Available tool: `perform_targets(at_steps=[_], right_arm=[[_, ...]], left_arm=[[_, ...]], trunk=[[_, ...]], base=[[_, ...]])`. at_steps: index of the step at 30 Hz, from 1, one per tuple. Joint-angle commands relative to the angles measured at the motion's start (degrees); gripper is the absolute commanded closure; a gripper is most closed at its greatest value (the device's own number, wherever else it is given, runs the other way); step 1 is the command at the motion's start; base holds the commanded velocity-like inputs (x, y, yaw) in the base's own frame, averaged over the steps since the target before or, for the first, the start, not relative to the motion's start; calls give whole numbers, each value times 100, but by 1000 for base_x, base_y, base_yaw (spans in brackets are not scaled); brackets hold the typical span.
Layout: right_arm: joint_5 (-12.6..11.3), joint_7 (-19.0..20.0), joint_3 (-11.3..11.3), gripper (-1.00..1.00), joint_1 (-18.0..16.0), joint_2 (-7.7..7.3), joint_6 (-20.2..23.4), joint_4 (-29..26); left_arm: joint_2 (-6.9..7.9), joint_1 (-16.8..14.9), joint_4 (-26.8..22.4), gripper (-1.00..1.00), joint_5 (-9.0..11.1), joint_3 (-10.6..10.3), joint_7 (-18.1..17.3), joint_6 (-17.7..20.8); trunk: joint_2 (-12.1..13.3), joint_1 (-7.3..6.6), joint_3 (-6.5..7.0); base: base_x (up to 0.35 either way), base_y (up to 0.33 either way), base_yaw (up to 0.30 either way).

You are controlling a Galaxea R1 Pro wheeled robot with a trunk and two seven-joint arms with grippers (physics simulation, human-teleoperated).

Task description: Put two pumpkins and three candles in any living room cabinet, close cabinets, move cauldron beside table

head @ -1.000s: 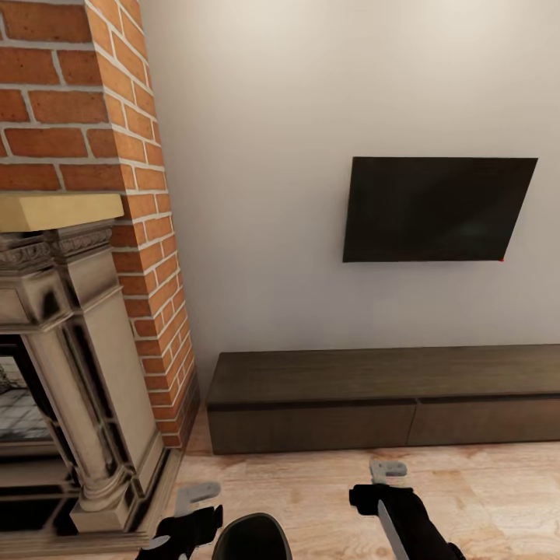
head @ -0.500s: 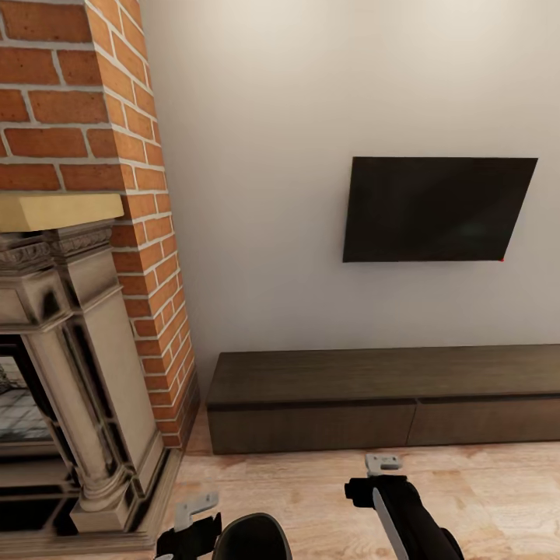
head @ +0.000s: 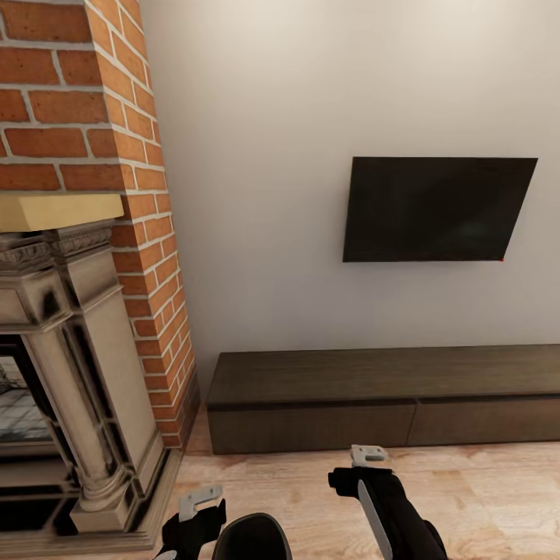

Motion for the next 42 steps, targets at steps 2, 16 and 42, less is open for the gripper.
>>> perform_targets(at_steps=[2, 16, 42], right_arm=[[6, -16, 38, -100, -3, 69, 28, -72], [3, -13, 190, -100, -3, 234, 28, -167], [-30, -11, 200, -100, -3, 234, 28, -12]], left_arm=[[0, -2, -74, -100, 60, -74, 44, 23], [0, -2, -524, -100, 71, -85, 52, 39], [0, -1, -627, -100, 82, -88, 58, 46]], trunk=[[-4, 0, -7], [-4, 0, 2], [-405, 220, -177]], base=[[0, 0, 0], [0, 0, 82], [0, 0, 229]])
